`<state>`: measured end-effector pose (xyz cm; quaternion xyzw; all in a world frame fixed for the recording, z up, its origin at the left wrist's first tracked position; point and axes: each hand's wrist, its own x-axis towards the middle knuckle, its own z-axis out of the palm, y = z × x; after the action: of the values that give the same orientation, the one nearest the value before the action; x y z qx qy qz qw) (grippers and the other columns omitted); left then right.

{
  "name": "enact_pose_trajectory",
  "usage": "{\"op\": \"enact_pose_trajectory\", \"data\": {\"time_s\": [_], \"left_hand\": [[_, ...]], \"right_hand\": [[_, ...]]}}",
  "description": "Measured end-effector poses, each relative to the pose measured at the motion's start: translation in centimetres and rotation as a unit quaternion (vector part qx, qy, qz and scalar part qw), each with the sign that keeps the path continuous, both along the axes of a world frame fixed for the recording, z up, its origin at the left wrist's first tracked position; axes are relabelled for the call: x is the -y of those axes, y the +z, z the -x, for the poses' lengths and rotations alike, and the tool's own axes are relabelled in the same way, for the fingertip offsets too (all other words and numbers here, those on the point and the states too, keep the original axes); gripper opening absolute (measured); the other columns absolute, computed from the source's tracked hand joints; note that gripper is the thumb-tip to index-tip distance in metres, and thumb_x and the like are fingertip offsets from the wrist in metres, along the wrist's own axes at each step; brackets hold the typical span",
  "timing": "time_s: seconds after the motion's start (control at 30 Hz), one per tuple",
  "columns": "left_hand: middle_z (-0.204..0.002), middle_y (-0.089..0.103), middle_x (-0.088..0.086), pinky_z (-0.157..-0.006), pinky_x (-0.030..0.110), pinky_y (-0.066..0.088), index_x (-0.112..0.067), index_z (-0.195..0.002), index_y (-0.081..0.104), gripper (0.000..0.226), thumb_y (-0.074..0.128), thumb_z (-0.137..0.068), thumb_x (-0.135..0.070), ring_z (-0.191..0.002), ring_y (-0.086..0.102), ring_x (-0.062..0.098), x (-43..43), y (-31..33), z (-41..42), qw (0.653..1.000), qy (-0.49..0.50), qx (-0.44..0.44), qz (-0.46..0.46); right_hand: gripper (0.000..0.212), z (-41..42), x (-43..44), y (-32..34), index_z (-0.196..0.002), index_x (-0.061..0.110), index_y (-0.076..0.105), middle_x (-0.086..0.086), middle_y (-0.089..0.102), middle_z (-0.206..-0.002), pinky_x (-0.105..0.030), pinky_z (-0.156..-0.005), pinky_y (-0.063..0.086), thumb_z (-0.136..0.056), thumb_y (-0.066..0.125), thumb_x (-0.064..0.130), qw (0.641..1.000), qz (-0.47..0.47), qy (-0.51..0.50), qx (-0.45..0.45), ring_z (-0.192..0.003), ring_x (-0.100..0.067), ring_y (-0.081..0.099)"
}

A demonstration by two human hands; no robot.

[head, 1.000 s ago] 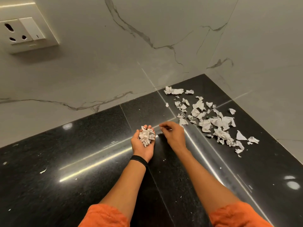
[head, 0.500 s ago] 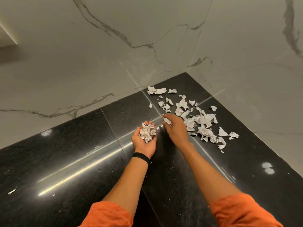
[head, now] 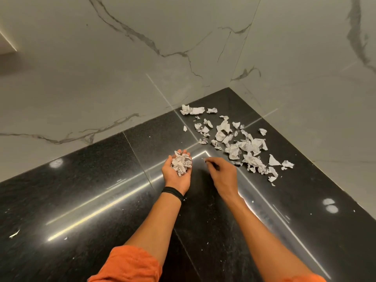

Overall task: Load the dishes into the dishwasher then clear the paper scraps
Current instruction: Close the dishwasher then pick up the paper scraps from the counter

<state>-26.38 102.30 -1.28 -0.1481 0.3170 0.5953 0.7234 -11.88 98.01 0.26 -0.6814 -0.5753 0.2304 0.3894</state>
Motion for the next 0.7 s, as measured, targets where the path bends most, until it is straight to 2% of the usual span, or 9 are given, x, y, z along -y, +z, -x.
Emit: {"op": "enact_pose_trajectory", "data": {"time_s": [0.03, 0.1, 0.17, 0.23, 0.37, 0.43, 0.53, 0.63, 0.7], "left_hand": [[-0.104, 0.068, 0.012, -0.103, 0.036, 0.046, -0.006, -0.108, 0.065, 0.034, 0.040, -0.104, -0.029, -0.100, 0.064, 0.025, 0.1, 0.2, -0.4, 1.000, -0.005, -0.002, 0.000], [-0.104, 0.066, 0.011, -0.110, 0.036, 0.042, -0.007, -0.106, 0.064, 0.033, 0.040, -0.103, -0.030, -0.098, 0.063, 0.025, 0.1, 0.4, -1.1, 1.000, -0.011, 0.013, -0.001], [-0.103, 0.063, 0.011, -0.118, 0.037, 0.033, -0.007, -0.103, 0.064, 0.033, 0.041, -0.102, -0.032, -0.096, 0.061, 0.024, 0.0, 0.5, -1.6, 0.999, -0.020, 0.047, 0.003], [-0.103, 0.064, 0.012, -0.119, 0.039, 0.032, -0.008, -0.103, 0.064, 0.038, 0.038, -0.103, -0.035, -0.099, 0.060, 0.025, -0.2, 0.3, -1.8, 0.998, -0.032, 0.054, -0.002], [-0.104, 0.067, 0.013, -0.116, 0.041, 0.036, -0.009, -0.111, 0.065, 0.036, 0.040, -0.102, -0.033, -0.102, 0.062, 0.027, -0.9, 0.7, -1.7, 0.999, -0.025, 0.045, -0.016], [-0.112, 0.066, 0.014, -0.109, 0.038, 0.042, -0.008, -0.113, 0.064, 0.036, 0.039, -0.103, -0.032, -0.103, 0.062, 0.027, -1.4, 1.0, -1.5, 0.999, -0.017, 0.030, -0.018], [-0.117, 0.064, 0.015, -0.097, 0.037, 0.047, -0.006, -0.115, 0.064, 0.037, 0.038, -0.104, -0.030, -0.116, 0.058, 0.028, -2.2, 1.4, -1.2, 1.000, -0.006, 0.025, -0.013], [-0.123, 0.063, 0.016, -0.100, 0.037, 0.047, -0.005, -0.123, 0.061, 0.039, 0.037, -0.105, -0.031, -0.128, 0.054, 0.030, -2.7, 1.2, -1.1, 1.000, -0.001, 0.019, -0.011], [-0.125, 0.062, 0.016, -0.101, 0.037, 0.047, -0.005, -0.127, 0.060, 0.041, 0.037, -0.105, -0.031, -0.127, 0.055, 0.030, -2.8, 1.0, -1.0, 1.000, 0.002, 0.012, -0.009]], "right_hand": [[0.018, 0.6, 0.3, 0.5, -0.106, 0.022, 0.077, 0.012, 0.075, -0.098, -0.029, -0.084, 0.056, -0.092, 0.070, 0.013, 0.999, -0.011, 0.007, -0.029, -0.091, -0.003, 0.068], [0.020, 2.2, 0.5, 1.9, -0.107, 0.024, 0.077, 0.014, 0.074, -0.098, -0.027, -0.084, 0.056, -0.090, 0.072, 0.014, 0.997, -0.043, 0.052, -0.037, -0.093, -0.003, 0.067], [0.022, 3.4, 0.5, 2.9, -0.107, 0.023, 0.077, 0.012, 0.075, -0.101, -0.027, -0.084, 0.053, -0.088, 0.073, 0.014, 0.991, -0.081, 0.102, 0.008, -0.094, -0.008, 0.064], [0.024, 4.1, 0.1, 3.0, -0.110, 0.023, 0.077, 0.011, 0.075, -0.104, -0.026, -0.084, 0.048, -0.089, 0.071, 0.015, 0.984, -0.111, 0.126, 0.066, -0.096, -0.012, 0.057], [0.025, 2.8, -2.5, 2.3, -0.119, 0.019, 0.074, 0.007, 0.072, -0.106, -0.011, -0.084, 0.041, -0.096, 0.064, 0.014, 0.994, -0.087, 0.053, 0.046, -0.099, -0.006, 0.053], [0.026, 1.5, -5.1, 1.6, -0.123, 0.016, 0.071, 0.001, 0.072, -0.114, -0.021, -0.092, 0.044, -0.099, 0.059, 0.016, 0.996, -0.047, 0.032, 0.071, -0.106, -0.012, 0.058], [0.034, 0.1, -9.1, 0.2, -0.128, 0.012, 0.068, -0.007, 0.069, -0.123, -0.040, -0.097, 0.047, -0.096, 0.057, 0.009, 0.979, 0.022, 0.091, 0.181, -0.113, -0.027, 0.060], [0.034, 0.2, -11.2, -1.4, -0.122, 0.011, 0.069, -0.009, 0.066, -0.119, -0.043, -0.089, 0.050, -0.091, 0.055, 0.005, 0.941, 0.058, 0.159, 0.294, -0.110, -0.032, 0.057], [0.027, 0.4, -11.0, -2.2, -0.117, 0.011, 0.069, -0.009, 0.064, -0.118, -0.040, -0.086, 0.050, -0.094, 0.058, 0.007, 0.920, 0.044, 0.171, 0.349, -0.111, -0.029, 0.053]]}}
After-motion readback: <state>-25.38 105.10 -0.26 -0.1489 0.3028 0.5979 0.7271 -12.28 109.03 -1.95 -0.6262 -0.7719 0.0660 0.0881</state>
